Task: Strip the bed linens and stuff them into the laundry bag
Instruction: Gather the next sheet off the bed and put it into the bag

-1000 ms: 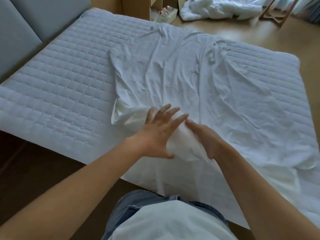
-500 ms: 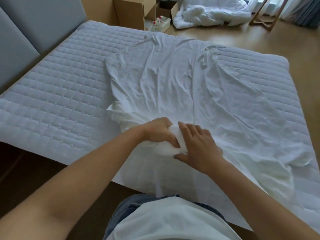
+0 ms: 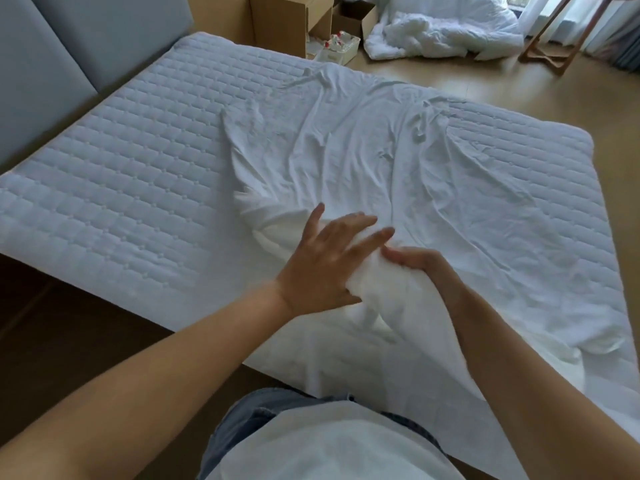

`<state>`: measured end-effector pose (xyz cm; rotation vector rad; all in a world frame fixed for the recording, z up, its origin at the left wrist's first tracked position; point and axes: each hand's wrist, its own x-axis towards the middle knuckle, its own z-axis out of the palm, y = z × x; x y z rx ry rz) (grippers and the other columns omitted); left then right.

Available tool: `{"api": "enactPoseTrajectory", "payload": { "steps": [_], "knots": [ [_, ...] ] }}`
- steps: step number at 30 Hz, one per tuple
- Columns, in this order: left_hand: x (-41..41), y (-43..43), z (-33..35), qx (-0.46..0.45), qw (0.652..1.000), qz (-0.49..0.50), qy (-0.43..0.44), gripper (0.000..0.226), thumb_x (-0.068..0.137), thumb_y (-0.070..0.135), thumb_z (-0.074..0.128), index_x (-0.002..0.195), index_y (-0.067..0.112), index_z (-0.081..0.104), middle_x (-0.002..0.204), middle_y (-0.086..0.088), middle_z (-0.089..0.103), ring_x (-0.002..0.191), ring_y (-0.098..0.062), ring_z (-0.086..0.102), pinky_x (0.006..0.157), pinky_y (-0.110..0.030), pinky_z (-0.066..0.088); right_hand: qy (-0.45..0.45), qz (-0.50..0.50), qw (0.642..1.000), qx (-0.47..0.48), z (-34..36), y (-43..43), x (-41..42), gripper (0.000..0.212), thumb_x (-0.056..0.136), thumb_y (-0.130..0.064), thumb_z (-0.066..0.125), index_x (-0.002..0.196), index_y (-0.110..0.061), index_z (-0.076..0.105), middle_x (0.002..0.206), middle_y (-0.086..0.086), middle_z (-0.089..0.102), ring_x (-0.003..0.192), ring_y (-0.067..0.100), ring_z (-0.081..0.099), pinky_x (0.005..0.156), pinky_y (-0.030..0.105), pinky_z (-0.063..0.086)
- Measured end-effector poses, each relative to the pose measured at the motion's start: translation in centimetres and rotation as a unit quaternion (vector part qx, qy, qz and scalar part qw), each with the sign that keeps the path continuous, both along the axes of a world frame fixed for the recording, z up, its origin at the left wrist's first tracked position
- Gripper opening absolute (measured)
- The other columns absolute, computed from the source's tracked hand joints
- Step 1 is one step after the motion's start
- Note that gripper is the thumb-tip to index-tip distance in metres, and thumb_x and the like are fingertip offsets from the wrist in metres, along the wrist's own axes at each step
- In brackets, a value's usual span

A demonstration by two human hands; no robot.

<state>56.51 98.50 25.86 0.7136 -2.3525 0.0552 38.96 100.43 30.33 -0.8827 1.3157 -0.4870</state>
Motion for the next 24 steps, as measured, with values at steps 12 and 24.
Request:
{"api": "enactPoseTrajectory", "payload": {
  "steps": [12,24],
  "knots": [
    [1.6,-2.6,5.1,0.687,0.714,0.1,-0.086,0.046,0.051,0.029,0.077,0.093,0.013,0.069,0.085,-0.006,0.07,0.081,-0.024,0.067,0.071,-0.033,0.053,0.547,0.248,0.676,-0.426,-0.5,4.0,2.5,0.115,0.057,-0.068,0.072,0.144,-0.032,0.006,0.141,0.011,0.037,0.129,0.032,0.039,0.106,0.051,0.028],
    [3.1,0.9,1.8,-0.016,0.988,0.076,-0.134,0.096,0.061,0.057,0.072,0.139,0.019,0.032,0.131,-0.014,0.055,0.119,-0.03,0.052,0.099,-0.054,0.038,0.074,0.087,0.989,-0.098,1.1,-1.7,2.0,0.021,0.043,-0.018,0.063,0.063,-0.017,0.069,0.062,-0.003,0.065,0.062,0.012,0.061,0.061,0.024,0.046]
  ]
}}
